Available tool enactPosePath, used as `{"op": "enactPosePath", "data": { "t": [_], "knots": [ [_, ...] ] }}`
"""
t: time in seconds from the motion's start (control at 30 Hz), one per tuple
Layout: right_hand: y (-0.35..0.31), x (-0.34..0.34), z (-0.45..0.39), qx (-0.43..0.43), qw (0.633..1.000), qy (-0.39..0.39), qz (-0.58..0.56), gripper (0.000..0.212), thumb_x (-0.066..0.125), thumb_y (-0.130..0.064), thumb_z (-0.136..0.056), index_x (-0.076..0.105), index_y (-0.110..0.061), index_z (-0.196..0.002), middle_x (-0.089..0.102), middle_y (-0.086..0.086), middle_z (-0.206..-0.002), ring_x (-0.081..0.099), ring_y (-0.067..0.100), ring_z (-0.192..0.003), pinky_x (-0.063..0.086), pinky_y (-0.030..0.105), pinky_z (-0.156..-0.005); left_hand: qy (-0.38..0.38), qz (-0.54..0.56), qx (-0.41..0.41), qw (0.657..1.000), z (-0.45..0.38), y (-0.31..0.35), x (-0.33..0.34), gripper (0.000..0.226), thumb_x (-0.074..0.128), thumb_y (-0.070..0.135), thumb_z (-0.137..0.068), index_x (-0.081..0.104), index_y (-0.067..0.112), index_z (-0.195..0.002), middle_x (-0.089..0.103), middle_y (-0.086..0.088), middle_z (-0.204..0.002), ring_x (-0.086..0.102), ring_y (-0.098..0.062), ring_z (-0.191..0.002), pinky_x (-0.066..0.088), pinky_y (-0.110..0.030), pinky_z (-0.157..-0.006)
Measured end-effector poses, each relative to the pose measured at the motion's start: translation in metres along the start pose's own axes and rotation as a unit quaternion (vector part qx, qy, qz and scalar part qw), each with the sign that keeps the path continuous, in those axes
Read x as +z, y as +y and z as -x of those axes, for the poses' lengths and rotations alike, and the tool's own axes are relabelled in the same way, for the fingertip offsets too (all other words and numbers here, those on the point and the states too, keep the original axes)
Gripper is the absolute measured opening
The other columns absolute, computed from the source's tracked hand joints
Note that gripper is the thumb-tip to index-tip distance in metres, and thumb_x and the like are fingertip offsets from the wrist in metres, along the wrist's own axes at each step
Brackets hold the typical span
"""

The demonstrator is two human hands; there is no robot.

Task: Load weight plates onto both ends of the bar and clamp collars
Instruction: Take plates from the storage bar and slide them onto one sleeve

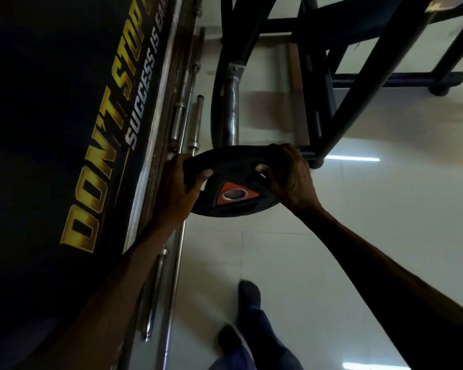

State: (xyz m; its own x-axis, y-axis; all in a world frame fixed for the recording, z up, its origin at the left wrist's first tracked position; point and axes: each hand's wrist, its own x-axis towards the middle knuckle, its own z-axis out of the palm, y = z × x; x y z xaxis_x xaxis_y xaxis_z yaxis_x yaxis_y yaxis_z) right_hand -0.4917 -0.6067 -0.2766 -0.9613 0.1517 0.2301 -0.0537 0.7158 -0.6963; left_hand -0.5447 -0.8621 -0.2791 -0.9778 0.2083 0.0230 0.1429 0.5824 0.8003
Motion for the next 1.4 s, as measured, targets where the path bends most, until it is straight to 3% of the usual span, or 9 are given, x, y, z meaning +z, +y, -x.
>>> {"op": "enactPosePath", "data": {
  "t": [0.13, 0.27, 0.37, 0.47, 0.67, 0.83, 0.97, 1.07, 1.4],
  "knots": [
    [-0.017, -0.033, 0.045, 0.000, 1.000, -0.001, -0.025, 0.032, 0.076, -0.033, -0.091, 0.067, -0.012, -0.114, 0.054, -0.012, -0.106, 0.054, 0.008, -0.097, 0.042, 0.013, -0.080, 0.008, 0.006, -0.035, 0.999, 0.059, 0.033, -0.004, 0.072, 0.063, 0.061, -0.083, 0.058, 0.007, -0.130, 0.059, -0.012, -0.124, 0.057, -0.020, -0.114, 0.039, -0.005, -0.083],
    [-0.037, -0.083, 0.103, -0.007, 0.998, 0.019, -0.052, 0.036, 0.077, -0.025, -0.091, 0.065, -0.014, -0.123, 0.054, -0.016, -0.115, 0.054, 0.001, -0.104, 0.035, -0.003, -0.082, 0.005, 0.032, -0.033, 0.999, 0.126, 0.085, -0.006, 0.084, 0.057, 0.072, -0.075, 0.059, 0.006, -0.128, 0.058, -0.012, -0.127, 0.056, -0.021, -0.115, 0.043, -0.015, -0.088],
    [-0.052, -0.132, 0.144, -0.001, 0.998, 0.038, -0.059, 0.035, 0.077, -0.029, -0.091, 0.066, -0.011, -0.119, 0.062, -0.008, -0.114, 0.054, 0.000, -0.101, 0.038, -0.001, -0.081, 0.021, 0.051, -0.019, 0.998, 0.170, 0.130, -0.003, 0.069, 0.067, 0.059, -0.081, 0.060, 0.006, -0.125, 0.060, -0.008, -0.122, 0.056, -0.018, -0.113, 0.042, -0.007, -0.085],
    [-0.066, -0.184, 0.180, 0.002, 0.998, 0.061, -0.033, 0.032, 0.073, -0.036, -0.094, 0.068, -0.013, -0.115, 0.064, -0.002, -0.108, 0.060, 0.015, -0.099, 0.046, 0.019, -0.081, 0.031, 0.074, -0.003, 0.997, 0.208, 0.177, -0.001, 0.063, 0.065, 0.052, -0.085, 0.058, 0.010, -0.130, 0.058, -0.008, -0.129, 0.055, -0.020, -0.119, 0.050, -0.031, -0.097],
    [-0.098, -0.292, 0.235, -0.009, 0.993, 0.114, 0.001, 0.033, 0.063, -0.044, -0.099, 0.065, -0.015, -0.115, 0.057, -0.002, -0.106, 0.055, 0.014, -0.098, 0.033, 0.004, -0.077, 0.030, 0.104, 0.038, 0.993, 0.261, 0.272, 0.005, 0.071, 0.059, 0.070, -0.083, 0.056, 0.018, -0.131, 0.061, -0.010, -0.129, 0.059, -0.025, -0.120, 0.051, -0.047, -0.103],
    [-0.115, -0.380, 0.258, -0.027, 0.984, 0.174, 0.002, 0.032, 0.068, -0.038, -0.096, 0.068, -0.012, -0.114, 0.064, 0.004, -0.103, 0.061, 0.019, -0.096, 0.048, 0.027, -0.080, 0.037, 0.123, 0.094, 0.987, 0.276, 0.345, 0.018, 0.061, 0.058, 0.075, -0.082, 0.058, 0.025, -0.118, 0.067, -0.002, -0.113, 0.064, -0.019, -0.106, 0.054, -0.042, -0.089],
    [-0.112, -0.440, 0.261, -0.042, 0.975, 0.217, -0.002, 0.029, 0.067, -0.041, -0.095, 0.068, -0.017, -0.111, 0.064, -0.003, -0.106, 0.060, 0.010, -0.095, 0.043, 0.010, -0.080, 0.034, 0.123, 0.137, 0.982, 0.264, 0.400, 0.037, 0.051, 0.057, 0.077, -0.083, 0.058, 0.035, -0.112, 0.066, 0.005, -0.111, 0.063, -0.011, -0.105, 0.051, -0.032, -0.087],
    [-0.099, -0.482, 0.252, -0.035, 0.971, 0.236, -0.003, 0.033, 0.064, -0.044, -0.094, 0.069, -0.019, -0.114, 0.063, -0.002, -0.103, 0.061, 0.015, -0.093, 0.048, 0.019, -0.077, 0.041, 0.122, 0.157, 0.979, 0.246, 0.442, 0.058, 0.037, 0.058, 0.079, -0.082, 0.055, 0.050, -0.105, 0.064, 0.010, -0.114, 0.061, -0.004, -0.108, 0.046, -0.026, -0.088],
    [-0.025, -0.575, 0.185, -0.053, 0.963, 0.262, 0.020, 0.037, 0.064, -0.047, -0.095, 0.068, -0.017, -0.117, 0.064, 0.000, -0.106, 0.061, 0.018, -0.098, 0.052, 0.034, -0.083, 0.046, 0.154, 0.166, 0.973, 0.181, 0.533, 0.134, 0.051, 0.062, 0.072, -0.083, 0.061, 0.032, -0.114, 0.065, 0.008, -0.117, 0.061, 0.003, -0.106, 0.045, -0.013, -0.081]
  ]
}}
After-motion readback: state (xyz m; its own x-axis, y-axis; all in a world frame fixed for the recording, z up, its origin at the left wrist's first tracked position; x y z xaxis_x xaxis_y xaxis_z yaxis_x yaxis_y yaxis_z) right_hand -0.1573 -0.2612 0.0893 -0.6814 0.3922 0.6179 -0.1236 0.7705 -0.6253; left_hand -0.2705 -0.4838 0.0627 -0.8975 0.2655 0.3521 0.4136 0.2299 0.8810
